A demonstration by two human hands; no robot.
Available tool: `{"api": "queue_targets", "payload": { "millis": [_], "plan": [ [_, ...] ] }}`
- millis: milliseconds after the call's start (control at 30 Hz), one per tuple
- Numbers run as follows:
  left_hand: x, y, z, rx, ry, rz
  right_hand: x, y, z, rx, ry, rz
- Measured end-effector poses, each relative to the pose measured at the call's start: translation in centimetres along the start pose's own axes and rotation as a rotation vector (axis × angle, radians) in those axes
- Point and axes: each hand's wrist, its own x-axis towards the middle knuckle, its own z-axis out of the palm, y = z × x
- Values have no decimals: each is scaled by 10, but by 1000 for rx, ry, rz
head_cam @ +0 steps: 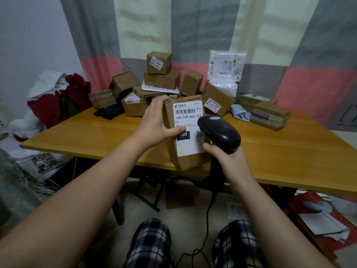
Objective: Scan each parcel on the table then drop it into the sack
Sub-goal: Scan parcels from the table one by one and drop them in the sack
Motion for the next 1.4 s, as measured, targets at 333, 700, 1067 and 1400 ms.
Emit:
{"api": "queue_targets", "payload": {
  "millis": [333,700,1067,1400],
  "plan": [
    [-120,-44,-44,-399,169,-653,-1,30,62,159,-222,54],
    [-244,-98,-129,-763,698,-1067,-32,44,221,11,-707,-162],
    [-370,-142,-190,241,902,-943,-59,98,349,-363,-971,-137],
    [-372,-187,-200,513,195,-1134,-74,166,361,-1026,-1616,-205]
  ]
}}
